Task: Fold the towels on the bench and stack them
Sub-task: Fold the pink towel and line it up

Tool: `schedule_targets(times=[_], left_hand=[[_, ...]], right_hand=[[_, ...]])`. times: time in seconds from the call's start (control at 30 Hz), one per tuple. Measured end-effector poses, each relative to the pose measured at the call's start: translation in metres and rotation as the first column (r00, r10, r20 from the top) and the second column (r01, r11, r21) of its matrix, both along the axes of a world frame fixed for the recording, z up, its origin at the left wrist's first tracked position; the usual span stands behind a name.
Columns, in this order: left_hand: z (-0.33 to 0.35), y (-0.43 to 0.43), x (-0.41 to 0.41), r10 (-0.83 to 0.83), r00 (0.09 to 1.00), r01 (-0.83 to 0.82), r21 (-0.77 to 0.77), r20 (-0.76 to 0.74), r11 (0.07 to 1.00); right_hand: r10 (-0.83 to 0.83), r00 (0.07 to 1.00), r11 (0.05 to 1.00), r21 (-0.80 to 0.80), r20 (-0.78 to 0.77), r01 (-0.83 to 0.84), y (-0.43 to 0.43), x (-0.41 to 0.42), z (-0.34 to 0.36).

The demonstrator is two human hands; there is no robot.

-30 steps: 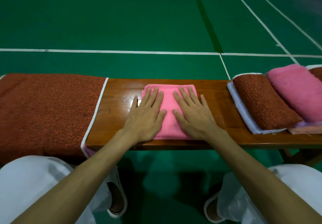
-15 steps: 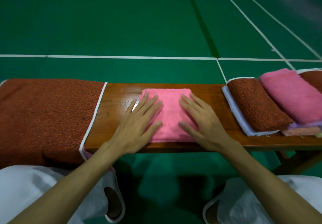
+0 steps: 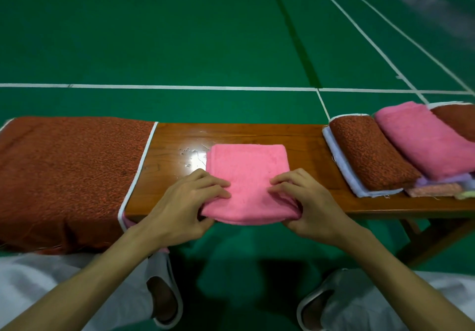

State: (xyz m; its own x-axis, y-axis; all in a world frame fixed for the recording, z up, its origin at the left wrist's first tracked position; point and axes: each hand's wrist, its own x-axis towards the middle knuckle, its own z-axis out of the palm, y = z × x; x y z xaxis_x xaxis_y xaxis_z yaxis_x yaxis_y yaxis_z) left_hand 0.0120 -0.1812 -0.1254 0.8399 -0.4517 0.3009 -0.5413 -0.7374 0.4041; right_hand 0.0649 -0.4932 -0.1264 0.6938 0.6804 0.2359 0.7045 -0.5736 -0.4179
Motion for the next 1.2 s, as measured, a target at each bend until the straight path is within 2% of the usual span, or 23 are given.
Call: schedule_targets(times=[0.07, 0.13, 0.27, 0.43, 0.53, 0.63, 0.77, 0.9, 0.97, 1.1, 1.13, 1.2], left_hand=[[0.002, 0.001, 0.0, 0.026, 0.999, -0.028, -0.092, -0.024, 0.995], [0.004, 0.002, 0.001, 0.068, 0.991, -0.09, -0.209, -0.112, 0.974], [0.007, -0.004, 0.009, 0.094, 0.945, -0.234, -0.449, -0.312, 0.862], [-0.001, -0.014, 0.025, 0.179, 0.899, -0.37, -0.475, -0.4, 0.799], [-0.001, -0.017, 0.038, 0.248, 0.829, -0.507, -0.487, -0.501, 0.711], [-0.001, -0.02, 0.053, 0.405, 0.739, -0.648, -0.405, -0.539, 0.645], [-0.004, -0.025, 0.064, 0.601, 0.697, -0.707, -0.229, -0.392, 0.67], [-0.003, -0.024, 0.065, 0.709, 0.647, -0.759, -0.147, -0.281, 0.635], [0.003, -0.022, 0.063, 0.736, 0.632, -0.768, -0.069, -0.242, 0.636], [0.017, -0.02, 0.055, 0.7, 0.647, -0.708, 0.105, -0.302, 0.699], [0.019, -0.021, 0.052, 0.694, 0.648, -0.697, 0.123, -0.312, 0.706], [0.023, -0.028, 0.046, 0.703, 0.64, -0.688, 0.177, -0.31, 0.704]], right_hand=[[0.01, 0.999, 0.997, 0.082, -0.043, -0.007, -0.005, 0.002, 0.005], [-0.004, 0.993, 0.988, 0.156, -0.115, 0.022, -0.009, 0.007, 0.01], [-0.082, 0.955, 0.95, 0.267, -0.285, 0.161, -0.009, 0.018, 0.012], [-0.228, 0.889, 0.878, 0.311, -0.397, 0.364, 0.013, 0.025, 0.005], [-0.345, 0.832, 0.81, 0.31, -0.434, 0.497, 0.02, 0.035, -0.001], [-0.401, 0.806, 0.784, 0.293, -0.435, 0.548, 0.027, 0.042, 0.0], [-0.517, 0.773, 0.767, 0.203, -0.367, 0.609, 0.038, 0.049, -0.001], [-0.626, 0.724, 0.717, 0.151, -0.29, 0.681, 0.045, 0.046, 0.002], [-0.684, 0.7, 0.693, 0.118, -0.204, 0.712, 0.045, 0.042, 0.007], [-0.728, 0.676, 0.657, 0.17, -0.11, 0.735, 0.037, 0.038, 0.015], [-0.739, 0.666, 0.652, 0.144, -0.095, 0.744, 0.036, 0.037, 0.017], [-0.76, 0.645, 0.648, -0.018, -0.085, 0.761, 0.034, 0.037, 0.018]])
